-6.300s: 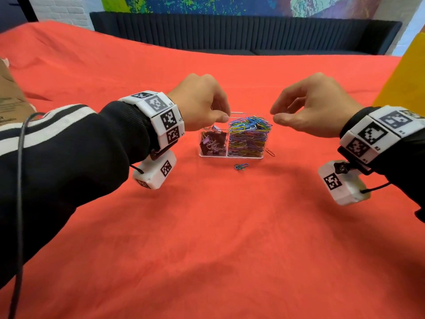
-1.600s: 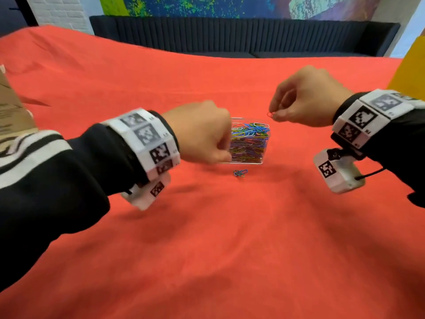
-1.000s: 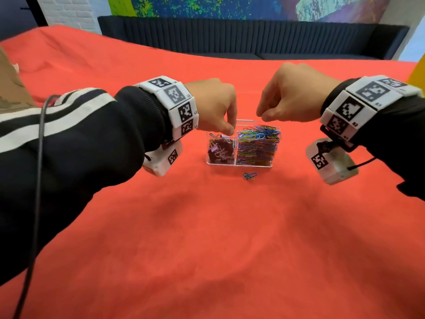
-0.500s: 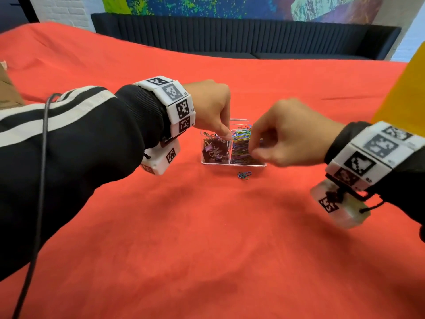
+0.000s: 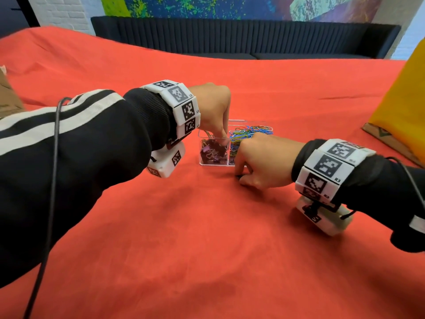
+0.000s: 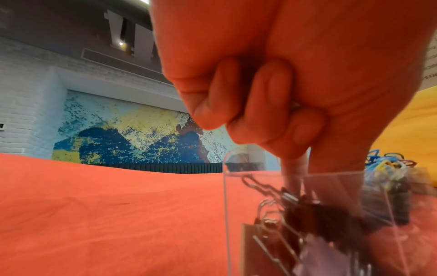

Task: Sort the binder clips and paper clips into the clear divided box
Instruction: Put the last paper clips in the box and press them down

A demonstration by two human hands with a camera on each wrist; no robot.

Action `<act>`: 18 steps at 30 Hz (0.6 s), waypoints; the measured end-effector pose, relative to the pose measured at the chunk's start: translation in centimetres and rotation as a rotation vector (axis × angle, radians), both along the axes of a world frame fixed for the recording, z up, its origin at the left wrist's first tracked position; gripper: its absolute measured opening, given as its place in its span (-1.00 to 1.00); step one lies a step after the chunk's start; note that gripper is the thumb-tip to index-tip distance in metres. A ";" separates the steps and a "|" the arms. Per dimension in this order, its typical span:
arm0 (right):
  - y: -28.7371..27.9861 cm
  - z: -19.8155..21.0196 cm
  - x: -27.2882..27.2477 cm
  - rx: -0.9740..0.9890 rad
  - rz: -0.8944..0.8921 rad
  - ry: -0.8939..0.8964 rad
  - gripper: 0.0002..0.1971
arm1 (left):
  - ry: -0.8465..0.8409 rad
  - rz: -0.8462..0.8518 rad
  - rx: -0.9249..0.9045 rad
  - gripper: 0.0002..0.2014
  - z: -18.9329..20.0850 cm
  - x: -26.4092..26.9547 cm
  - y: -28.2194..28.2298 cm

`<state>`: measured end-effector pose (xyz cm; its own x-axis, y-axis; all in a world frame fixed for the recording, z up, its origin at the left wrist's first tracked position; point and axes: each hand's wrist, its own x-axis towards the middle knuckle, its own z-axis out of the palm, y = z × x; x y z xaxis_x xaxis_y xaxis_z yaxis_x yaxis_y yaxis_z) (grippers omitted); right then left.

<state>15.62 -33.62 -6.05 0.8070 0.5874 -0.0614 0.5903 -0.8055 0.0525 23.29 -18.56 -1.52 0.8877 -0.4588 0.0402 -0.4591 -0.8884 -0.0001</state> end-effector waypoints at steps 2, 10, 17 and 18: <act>-0.1 -0.1 0.0 0.012 -0.004 -0.006 -0.80 | 0.003 0.024 -0.010 -0.66 0.1 -0.1 -0.2; -0.2 -0.3 -0.4 0.029 -0.016 0.000 -0.80 | 0.002 0.078 0.036 -0.55 0.5 -0.8 -0.8; -0.2 -0.4 -0.2 0.008 -0.025 -0.011 -0.81 | 0.069 0.132 0.070 -0.59 0.9 -1.3 -1.9; -0.2 -0.4 -0.2 0.009 -0.029 -0.007 -0.81 | 0.082 0.146 0.058 -0.60 0.8 -1.2 -1.9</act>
<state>15.37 -33.83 -6.43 0.8241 0.5642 -0.0503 0.5663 -0.8227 0.0493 22.08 -20.41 -0.70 0.9443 -0.3239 -0.0582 -0.3255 -0.9453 -0.0208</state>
